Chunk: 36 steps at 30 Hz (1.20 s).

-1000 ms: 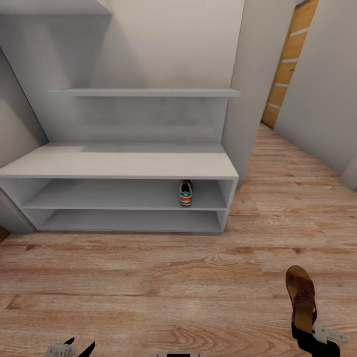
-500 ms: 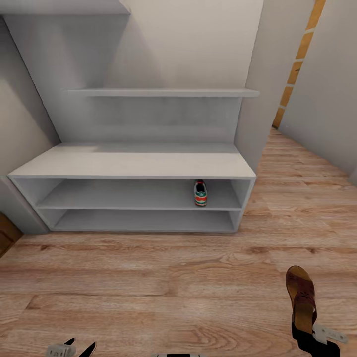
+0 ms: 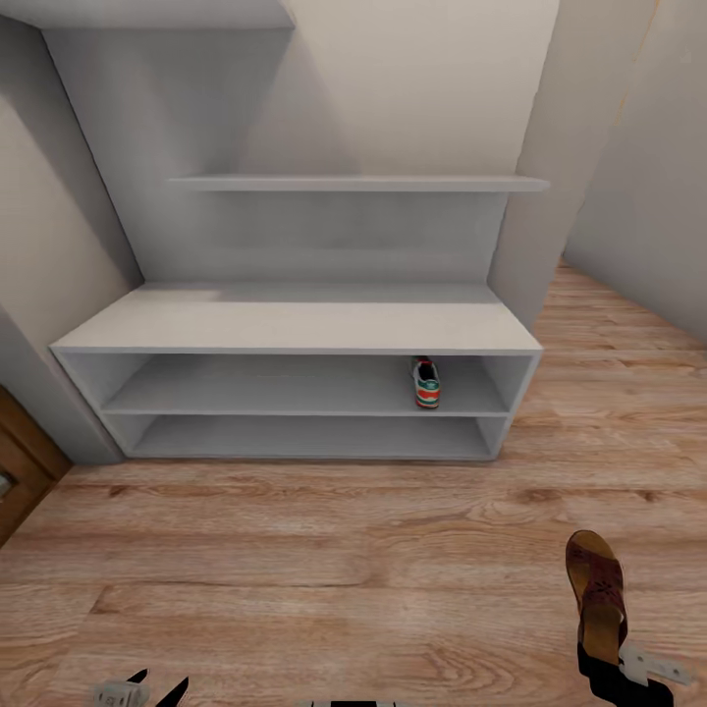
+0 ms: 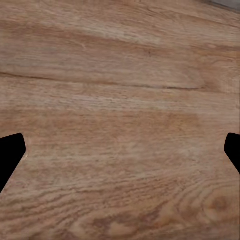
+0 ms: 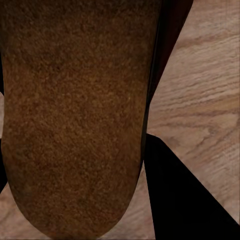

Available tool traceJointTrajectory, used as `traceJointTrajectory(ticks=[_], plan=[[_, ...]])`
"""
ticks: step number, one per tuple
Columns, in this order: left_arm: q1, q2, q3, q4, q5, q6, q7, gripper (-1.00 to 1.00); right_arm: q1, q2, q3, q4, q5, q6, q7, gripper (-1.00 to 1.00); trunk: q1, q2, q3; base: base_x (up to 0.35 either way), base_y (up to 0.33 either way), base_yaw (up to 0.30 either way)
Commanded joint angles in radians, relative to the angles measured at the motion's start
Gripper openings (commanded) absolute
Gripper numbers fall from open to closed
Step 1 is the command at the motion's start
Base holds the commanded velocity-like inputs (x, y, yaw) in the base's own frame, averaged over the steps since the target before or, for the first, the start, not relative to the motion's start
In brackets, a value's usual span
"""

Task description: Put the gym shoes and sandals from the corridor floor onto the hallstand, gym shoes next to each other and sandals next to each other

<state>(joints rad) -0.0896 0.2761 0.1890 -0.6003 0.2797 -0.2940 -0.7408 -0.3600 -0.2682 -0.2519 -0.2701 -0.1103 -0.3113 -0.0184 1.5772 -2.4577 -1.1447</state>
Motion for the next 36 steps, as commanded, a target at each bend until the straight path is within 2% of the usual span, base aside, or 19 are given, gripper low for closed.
traceJointTrajectory(ticks=[1, 36], plan=[[-0.001, 0.0, 0.0, 0.002, 0.006, 0.0, -0.006, 1.0, 0.0, 0.0, 0.005, 0.002, -0.014, -0.003, -0.003, -1.0, 0.0, 0.0, -0.001, 0.0, 0.302, 0.0], [-0.001, 0.0, -0.002, 0.001, 0.007, 0.002, -0.008, 1.0, -0.001, 0.0, 0.005, 0.006, -0.012, -0.004, -0.003, -1.0, 0.0, 0.0, -0.001, 0.0, 0.303, 0.0]])
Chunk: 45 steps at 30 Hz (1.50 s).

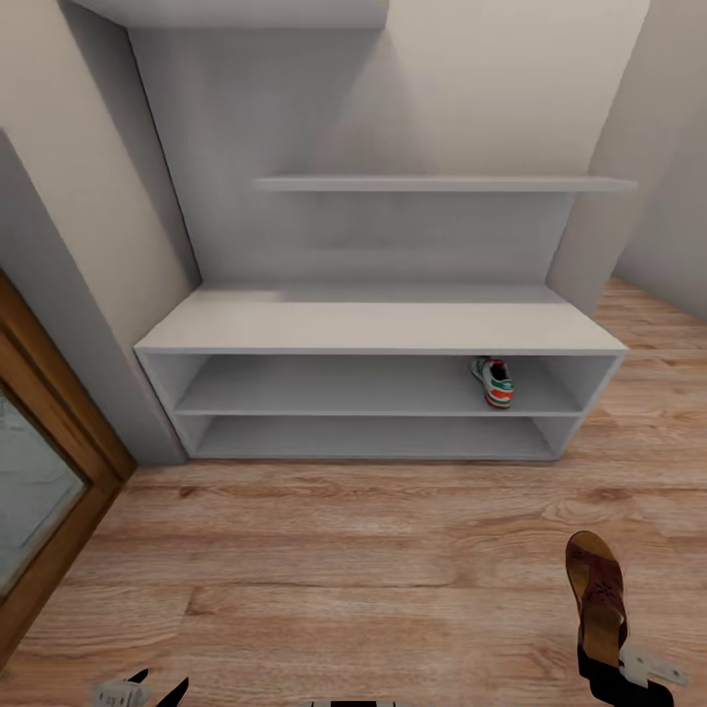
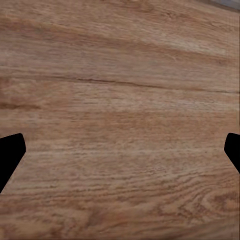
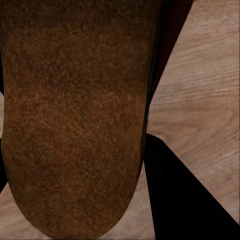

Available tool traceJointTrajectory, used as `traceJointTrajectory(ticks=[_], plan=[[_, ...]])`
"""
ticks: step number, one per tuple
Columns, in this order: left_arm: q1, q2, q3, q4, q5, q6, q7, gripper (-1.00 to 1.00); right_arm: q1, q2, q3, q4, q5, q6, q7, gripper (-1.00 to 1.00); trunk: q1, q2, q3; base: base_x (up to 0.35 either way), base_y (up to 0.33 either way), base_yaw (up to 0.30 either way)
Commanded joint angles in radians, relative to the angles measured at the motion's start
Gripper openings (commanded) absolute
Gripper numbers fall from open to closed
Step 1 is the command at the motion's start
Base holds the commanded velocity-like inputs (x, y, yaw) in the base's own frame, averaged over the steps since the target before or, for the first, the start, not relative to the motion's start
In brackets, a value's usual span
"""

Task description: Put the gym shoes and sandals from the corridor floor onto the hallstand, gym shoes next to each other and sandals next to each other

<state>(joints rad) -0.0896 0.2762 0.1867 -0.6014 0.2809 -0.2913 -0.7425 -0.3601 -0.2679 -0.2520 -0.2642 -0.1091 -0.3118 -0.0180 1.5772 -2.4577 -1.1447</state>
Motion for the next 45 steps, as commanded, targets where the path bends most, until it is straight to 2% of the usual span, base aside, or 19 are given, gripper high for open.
traceJointTrajectory(ticks=[1, 23, 33, 35, 36, 38, 40, 41, 42, 43, 44, 45], plan=[[-0.001, 0.0, 0.0, 0.002, 0.006, 0.0, -0.006, 1.0, 0.0, -0.001, 0.005, 0.0, -0.014, -0.003, -0.003, -1.0, 0.0, 0.0, -0.001, 0.0, 0.303, 0.0], [-0.001, 0.0, 0.003, 0.001, 0.007, -0.002, -0.007, 1.0, 0.0, -0.001, 0.005, -0.001, -0.014, -0.004, -0.003, -1.0, 0.0, 0.0, -0.001, -0.041, 0.295, 0.0], [-0.001, 0.0, 0.001, -0.001, 0.006, -0.003, -0.006, 1.0, -0.001, 0.0, 0.007, -0.001, -0.014, -0.003, -0.003, -1.0, 0.0, 0.0, -0.001, -0.03, 0.037, 0.0], [-0.001, 0.0, -0.005, -0.01, 0.007, -0.008, -0.035, 1.0, -0.001, 0.011, 0.01, -0.001, -0.014, 0.0, 0.0, -1.0, 0.0, 0.0, -0.001, 0.0, 0.0, 0.0], [-0.001, 0.0, -0.006, -0.01, 0.006, -0.008, -0.047, 1.0, -0.001, 0.019, 0.012, -0.001, -0.014, 0.0, 0.001, -1.0, 0.0, 0.0, -0.001, 0.0, 0.0, 0.0], [-0.001, 0.001, -0.006, -0.011, 0.006, -0.008, -0.092, 1.0, -0.001, 0.056, 0.023, -0.005, -0.009, 0.002, 0.001, -1.0, 0.0, 0.0, -0.001, 0.0, 0.0, 0.0], [-0.001, 0.001, -0.007, -0.012, 0.005, -0.008, -0.172, 1.0, -0.002, 0.122, 0.055, -0.016, 0.014, 0.005, -0.002, -1.0, 0.0, 0.0, -0.001, 0.0, 0.0, 0.0], [-0.001, 0.001, -0.007, -0.012, 0.004, -0.008, -0.192, 1.0, -0.002, 0.138, 0.066, -0.022, 0.024, 0.006, -0.003, -1.0, 0.0, 0.0, -0.001, 0.0, 0.0, 0.0], [-0.001, 0.001, -0.007, -0.012, 0.004, -0.008, -0.226, 1.0, -0.002, 0.168, 0.089, -0.038, 0.047, 0.012, -0.005, -1.0, 0.0, 0.0, -0.001, 0.0, 0.0, 0.0], [-0.001, 0.001, -0.007, -0.012, 0.004, -0.008, -0.24, 1.0, -0.002, 0.183, 0.101, -0.047, 0.06, 0.019, -0.007, -1.0, 0.0, 0.0, -0.001, 0.0, 0.0, 0.0], [-0.001, 0.002, -0.006, -0.012, 0.003, -0.009, -0.261, 1.0, -0.003, 0.212, 0.12, -0.066, 0.087, 0.044, -0.014, -1.0, 0.0, 0.0, -0.001, 0.0, 0.0, 0.0], [-0.001, 0.003, -0.005, -0.01, 0.002, -0.01, -0.279, 1.0, -0.007, 0.256, 0.139, -0.098, 0.124, 0.121, -0.04, -1.0, 0.0, 0.0, -0.001, 0.0, 0.0, 0.0]])
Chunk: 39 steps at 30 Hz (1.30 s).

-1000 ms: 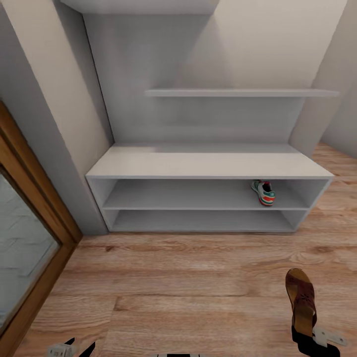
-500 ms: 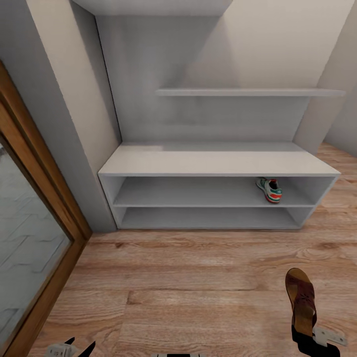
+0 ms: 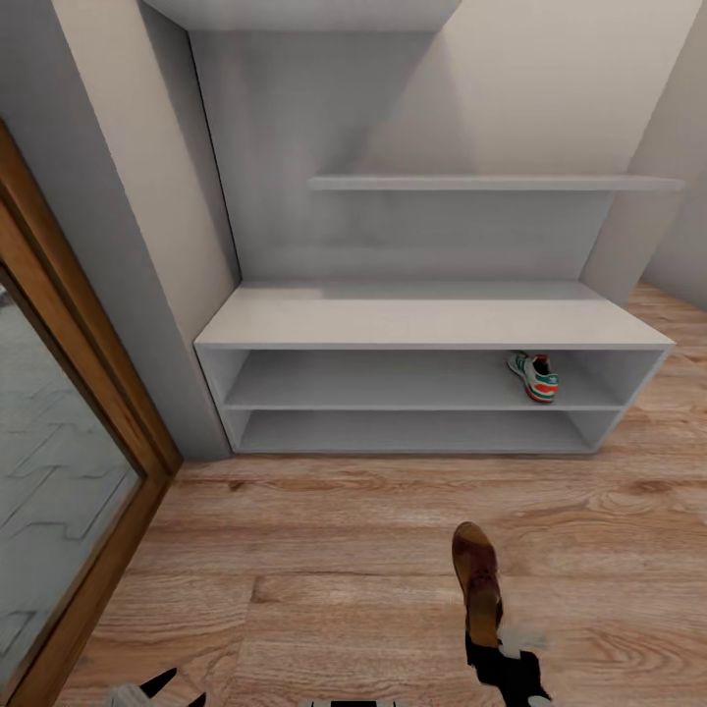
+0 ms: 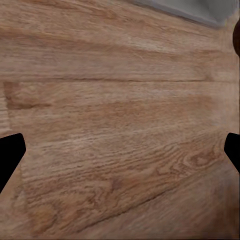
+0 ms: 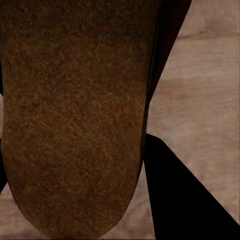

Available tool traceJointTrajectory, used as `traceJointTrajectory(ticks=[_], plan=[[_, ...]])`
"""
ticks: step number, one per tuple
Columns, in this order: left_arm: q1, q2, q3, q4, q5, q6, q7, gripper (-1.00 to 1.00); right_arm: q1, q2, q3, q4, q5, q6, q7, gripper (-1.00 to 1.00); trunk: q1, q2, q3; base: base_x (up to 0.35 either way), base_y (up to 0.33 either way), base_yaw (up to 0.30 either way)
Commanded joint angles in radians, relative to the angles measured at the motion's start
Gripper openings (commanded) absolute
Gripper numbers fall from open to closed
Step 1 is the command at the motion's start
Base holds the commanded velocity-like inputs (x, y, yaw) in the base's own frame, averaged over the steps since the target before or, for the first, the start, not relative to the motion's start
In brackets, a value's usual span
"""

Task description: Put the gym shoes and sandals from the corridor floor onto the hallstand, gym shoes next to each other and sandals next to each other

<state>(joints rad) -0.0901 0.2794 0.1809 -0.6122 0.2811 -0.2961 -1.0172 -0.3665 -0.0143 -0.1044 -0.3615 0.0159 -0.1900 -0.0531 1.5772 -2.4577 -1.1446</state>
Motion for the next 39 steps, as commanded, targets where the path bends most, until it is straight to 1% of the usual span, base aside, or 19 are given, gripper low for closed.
traceJointTrajectory(ticks=[1, 2, 3, 5, 7, 9, 12, 13, 14, 16, 17, 20, 22, 23, 25, 26, 27, 32, 39], plan=[[0.0, 0.001, 0.001, 0.003, -0.001, -0.006, -0.011, 1.0, -0.008, 0.031, -0.002, -0.027, 0.016, 0.069, -0.034, -1.0, 0.0, 0.0, -0.001, 0.0, 0.0, 0.0], [0.0, 0.002, 0.001, 0.004, -0.005, -0.006, -0.015, 1.0, -0.018, 0.06, 0.003, -0.063, 0.028, 0.145, -0.072, -1.0, 0.0, 0.0, -0.001, 0.0, 0.0, 0.0], [0.0, 0.002, 0.001, 0.005, -0.008, -0.006, -0.017, 1.0, -0.024, 0.074, 0.005, -0.082, 0.032, 0.182, -0.093, -1.0, 0.0, 0.0, -0.001, 0.0, 0.0, 0.0], [0.0, 0.002, 0.001, 0.005, -0.021, -0.007, -0.02, 1.0, -0.05, 0.134, 0.01, -0.168, 0.042, 0.318, -0.182, -1.0, 0.0, 0.0, -0.001, 0.0, 0.0, 0.0], [0.0, 0.0, 0.002, 0.003, -0.04, -0.007, -0.021, 1.0, -0.092, 0.188, 0.021, -0.233, 0.046, 0.419, -0.26, -1.0, 0.0, 0.0, -0.001, 0.0, 0.0, 0.0], [0.0, -0.001, 0.002, 0.001, -0.055, -0.007, -0.021, 1.0, -0.149, 0.189, 0.046, -0.257, 0.047, 0.476, -0.308, -1.0, 0.0, 0.0, -0.001, 0.0, 0.0, 0.0], [0.0, -0.002, 0.002, 0.0, -0.064, -0.008, -0.021, 1.0, -0.211, 0.189, 0.072, -0.263, 0.045, 0.504, -0.331, -1.0, 0.0, 0.0, -0.001, 0.0, 0.0, 0.0], [0.0, -0.003, 0.001, -0.001, -0.065, -0.008, -0.021, 1.0, -0.239, 0.189, 0.08, -0.264, 0.045, 0.518, -0.337, -1.0, 0.0, 0.0, -0.001, 0.0, 0.0, 0.0], [0.0, -0.003, 0.001, -0.002, -0.067, -0.007, -0.021, 1.0, -0.283, 0.189, 0.088, -0.266, 0.044, 0.556, -0.343, -1.0, 0.0, 0.0, -0.001, 0.0, 0.0, 0.0], [-0.003, -0.004, 0.003, -0.004, -0.067, -0.006, -0.022, 1.0, -0.313, 0.189, 0.091, -0.267, 0.044, 0.599, -0.345, -1.0, 0.0, 0.0, -0.001, 0.0, 0.0, 0.0], [-0.007, -0.004, 0.004, -0.021, -0.068, -0.004, -0.024, 1.0, -0.36, 0.189, 0.094, -0.268, 0.043, 0.658, -0.346, -1.0, 0.0, 0.0, -0.001, 0.0, 0.0, 0.0], [-0.009, -0.005, 0.003, -0.049, -0.068, 0.001, -0.024, 1.0, -0.404, 0.189, 0.096, -0.268, 0.043, 0.698, -0.347, -1.0, 0.0, 0.0, -0.001, 0.0, 0.0, 0.0], [-0.009, -0.006, -0.001, -0.066, -0.076, 0.004, -0.024, 1.0, -0.447, 0.189, 0.097, -0.268, 0.043, 0.719, -0.344, -1.0, 0.0, 0.0, -0.001, 0.0, 0.0, 0.0], [-0.009, -0.007, -0.004, -0.069, -0.081, 0.005, -0.023, 1.0, -0.453, 0.189, 0.097, -0.268, 0.042, 0.722, -0.344, -1.0, 0.0, 0.0, -0.001, 0.0, 0.0, 0.0], [-0.009, -0.009, -0.021, -0.074, -0.106, 0.006, -0.022, 1.0, -0.469, 0.189, 0.098, -0.263, 0.042, 0.728, -0.34, -1.0, 0.0, 0.0, -0.001, 0.0, 0.0, 0.0], [-0.01, -0.01, -0.03, -0.076, -0.121, 0.007, -0.021, 1.0, -0.474, 0.189, 0.098, -0.246, 0.042, 0.73, -0.337, -1.0, 0.0, 0.0, -0.001, 0.0, 0.0, 0.0], [-0.01, -0.01, -0.033, -0.077, -0.127, 0.007, -0.022, 1.0, -0.476, 0.189, 0.098, -0.227, 0.042, 0.729, -0.335, -1.0, 0.0, 0.0, -0.001, 0.0, 0.0, 0.0], [-0.007, -0.011, -0.038, -0.077, -0.137, 0.002, -0.025, 1.0, -0.479, 0.189, 0.1, -0.164, 0.042, 0.726, -0.333, -1.0, 0.0, 0.0, -0.001, 0.0, 0.0, 0.0], [-0.007, -0.01, -0.041, -0.078, -0.141, 0.001, -0.027, 1.0, -0.479, 0.189, 0.101, -0.142, 0.042, 0.725, -0.332, -1.0, 0.0, 0.0, -0.001, 0.0, 0.0, 0.0]])
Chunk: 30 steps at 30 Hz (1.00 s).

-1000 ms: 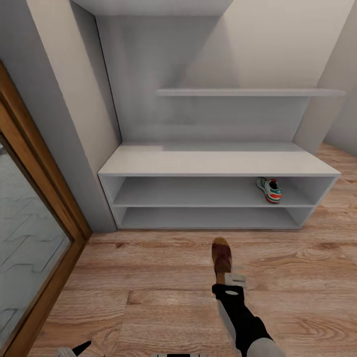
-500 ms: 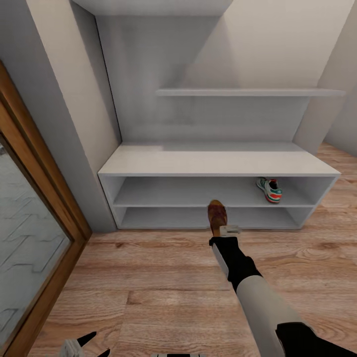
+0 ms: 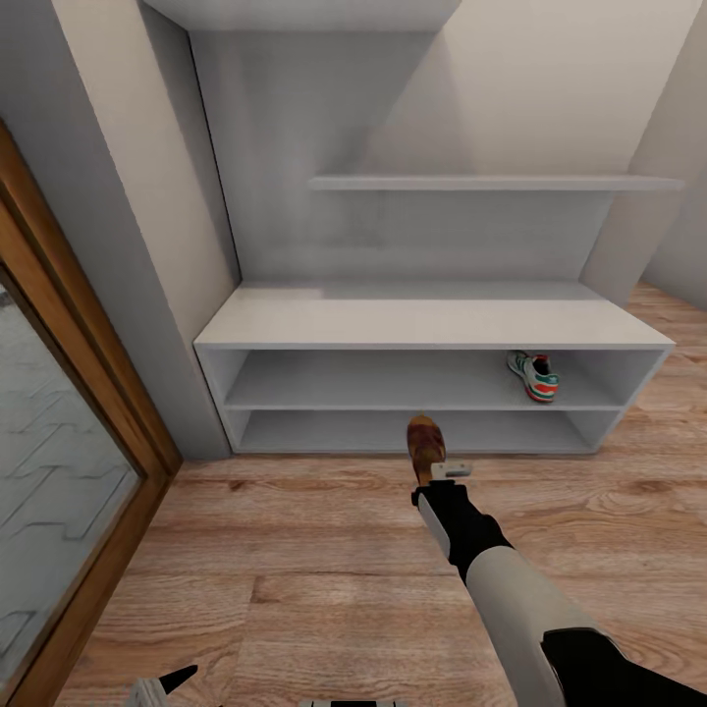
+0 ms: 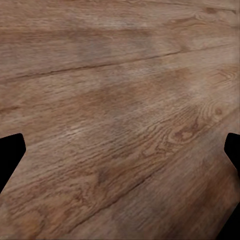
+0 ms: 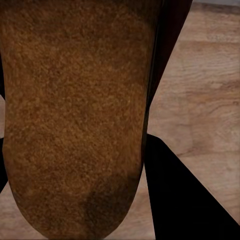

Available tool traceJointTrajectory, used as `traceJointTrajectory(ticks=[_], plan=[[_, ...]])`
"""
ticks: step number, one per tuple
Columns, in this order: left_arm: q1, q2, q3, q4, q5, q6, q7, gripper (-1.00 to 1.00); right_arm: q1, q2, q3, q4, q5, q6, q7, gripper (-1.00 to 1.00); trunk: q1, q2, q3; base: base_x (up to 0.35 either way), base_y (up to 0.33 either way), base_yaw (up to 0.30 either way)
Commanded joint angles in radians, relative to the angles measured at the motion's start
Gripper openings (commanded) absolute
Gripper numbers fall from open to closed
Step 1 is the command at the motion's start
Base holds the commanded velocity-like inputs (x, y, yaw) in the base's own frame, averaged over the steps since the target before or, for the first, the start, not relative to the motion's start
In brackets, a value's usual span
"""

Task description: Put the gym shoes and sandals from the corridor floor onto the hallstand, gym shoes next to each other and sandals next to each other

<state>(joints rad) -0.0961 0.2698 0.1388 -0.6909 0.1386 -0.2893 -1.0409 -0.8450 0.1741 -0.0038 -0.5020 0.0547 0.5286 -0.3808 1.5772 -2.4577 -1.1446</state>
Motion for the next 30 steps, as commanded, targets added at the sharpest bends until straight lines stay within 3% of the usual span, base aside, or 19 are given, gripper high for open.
traceJointTrajectory(ticks=[1, 8, 16, 30], plan=[[-0.001, 0.0, 0.0, 0.001, 0.002, -0.005, -0.004, 1.0, 0.0, 0.0, 0.0, -0.001, 0.003, 0.007, -0.005, -1.0, 0.0, 0.0, -0.001, 0.0, 0.0, 0.0], [0.0, 0.0, -0.003, 0.001, 0.003, -0.006, -0.005, 1.0, 0.0, 0.0, -0.001, 0.0, 0.002, 0.007, -0.006, -1.0, 0.023, -0.042, -0.025, 0.0, 0.0, 0.0], [0.001, 0.0, -0.002, 0.002, 0.003, -0.007, -0.009, 1.0, 0.0, 0.0, -0.001, 0.002, 0.002, 0.007, -0.006, -1.0, 0.026, -0.044, -0.068, 0.0, 0.0, 0.0], [0.001, -0.001, 0.001, 0.001, 0.003, -0.008, -0.009, 1.0, 0.0, 0.0, 0.008, -0.006, 0.002, 0.007, -0.005, -1.0, 0.026, -0.044, -0.076, 0.0, 0.0, 0.0]])
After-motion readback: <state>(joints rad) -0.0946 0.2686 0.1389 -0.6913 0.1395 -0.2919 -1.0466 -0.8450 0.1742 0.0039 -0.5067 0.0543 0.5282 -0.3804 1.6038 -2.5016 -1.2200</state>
